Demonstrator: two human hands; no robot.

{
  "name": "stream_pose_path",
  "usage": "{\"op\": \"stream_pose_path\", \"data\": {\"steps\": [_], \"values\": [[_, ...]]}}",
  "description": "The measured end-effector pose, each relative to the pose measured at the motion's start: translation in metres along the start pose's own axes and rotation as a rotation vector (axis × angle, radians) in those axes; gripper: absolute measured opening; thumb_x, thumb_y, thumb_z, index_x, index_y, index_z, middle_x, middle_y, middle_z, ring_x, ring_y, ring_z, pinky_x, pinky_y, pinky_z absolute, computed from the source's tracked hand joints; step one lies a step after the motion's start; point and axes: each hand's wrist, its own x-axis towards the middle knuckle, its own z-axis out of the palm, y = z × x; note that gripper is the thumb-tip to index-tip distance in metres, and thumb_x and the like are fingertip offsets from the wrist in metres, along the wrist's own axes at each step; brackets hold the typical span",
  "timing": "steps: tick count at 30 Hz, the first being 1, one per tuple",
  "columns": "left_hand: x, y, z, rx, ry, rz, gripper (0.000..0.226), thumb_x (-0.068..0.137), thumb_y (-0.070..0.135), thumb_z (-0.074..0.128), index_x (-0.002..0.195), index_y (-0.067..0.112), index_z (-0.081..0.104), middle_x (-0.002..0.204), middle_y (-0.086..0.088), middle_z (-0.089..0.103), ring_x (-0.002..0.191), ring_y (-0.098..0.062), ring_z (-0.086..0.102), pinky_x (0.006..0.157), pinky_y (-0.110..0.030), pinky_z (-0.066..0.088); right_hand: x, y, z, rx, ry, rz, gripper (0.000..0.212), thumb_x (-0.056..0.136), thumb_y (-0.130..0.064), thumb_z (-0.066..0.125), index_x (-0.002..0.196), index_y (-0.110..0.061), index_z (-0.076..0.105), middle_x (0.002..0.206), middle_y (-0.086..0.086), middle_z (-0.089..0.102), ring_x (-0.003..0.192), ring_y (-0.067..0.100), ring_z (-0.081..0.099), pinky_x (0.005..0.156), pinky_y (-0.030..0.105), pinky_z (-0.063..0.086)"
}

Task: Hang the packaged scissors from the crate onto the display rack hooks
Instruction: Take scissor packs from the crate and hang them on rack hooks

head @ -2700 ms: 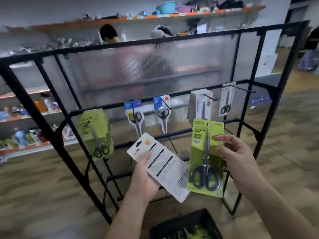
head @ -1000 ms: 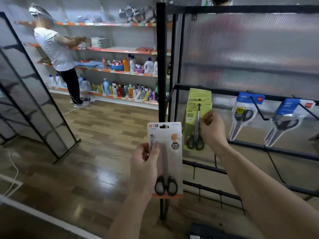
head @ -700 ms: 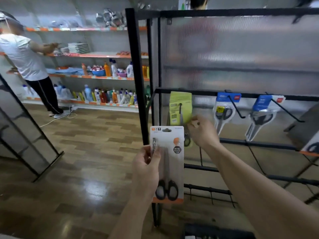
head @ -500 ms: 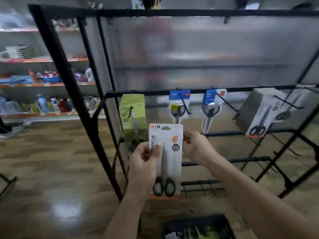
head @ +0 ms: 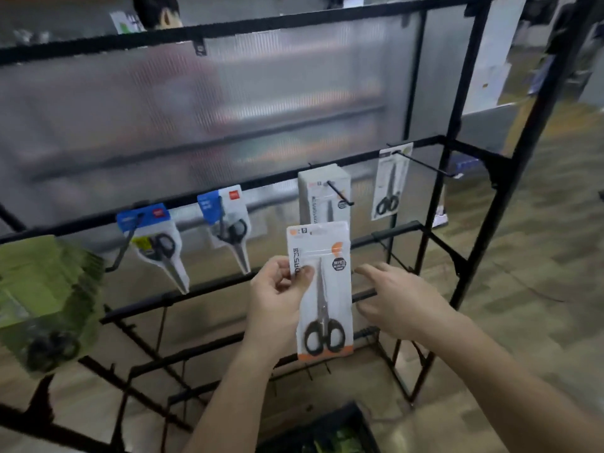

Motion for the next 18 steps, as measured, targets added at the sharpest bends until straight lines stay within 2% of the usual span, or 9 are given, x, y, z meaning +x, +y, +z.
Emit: {"op": "stream_pose_path", "data": {"steps": [5,10,15,18], "values": [[0.024,0.01,0.07,0.09,0.039,-0.007,0.007,0.097,0.021,0.069,0.099,0.014,0.069,0.095,-0.001,0.077,0.089,-0.023,0.073,0.076,-0.039,0.063,0.011,0.067,-0.014,0.011,-0.01,-0.036,0.057,0.096,-0.048,0.05,0.149,-0.029,0.039,0.145,-0.002,0.051,0.124,0.022,0.055,0.094,0.039,0.053],[0.044,0.014,0.101,0.183,0.161,-0.038,0.011,0.098,0.027,0.069,0.098,0.016,0.069,0.092,0.001,0.077,0.085,-0.014,0.074,0.074,-0.035,0.061,0.022,0.103,-0.02,0.069,0.005,-0.092,0.057,0.096,-0.048,0.054,0.148,-0.031,0.039,0.143,-0.004,0.052,0.123,0.02,0.055,0.094,0.036,0.053],[0.054,0.002,0.111,0.16,0.256,-0.125,0.013,0.098,0.027,0.069,0.094,0.014,0.07,0.09,-0.006,0.078,0.089,-0.032,0.075,0.083,-0.06,0.06,0.024,0.125,-0.018,0.143,-0.042,-0.143,0.054,0.098,-0.046,0.052,0.148,-0.03,0.038,0.14,-0.003,0.053,0.122,0.021,0.055,0.096,0.036,0.05],[0.055,-0.009,0.116,0.149,0.304,-0.166,0.009,0.097,0.024,0.07,0.097,0.015,0.071,0.091,-0.005,0.079,0.089,-0.031,0.076,0.083,-0.064,0.059,0.023,0.135,-0.014,0.17,-0.049,-0.185,0.058,0.099,-0.047,0.053,0.151,-0.031,0.034,0.144,-0.004,0.05,0.125,0.02,0.054,0.099,0.035,0.05]]}}
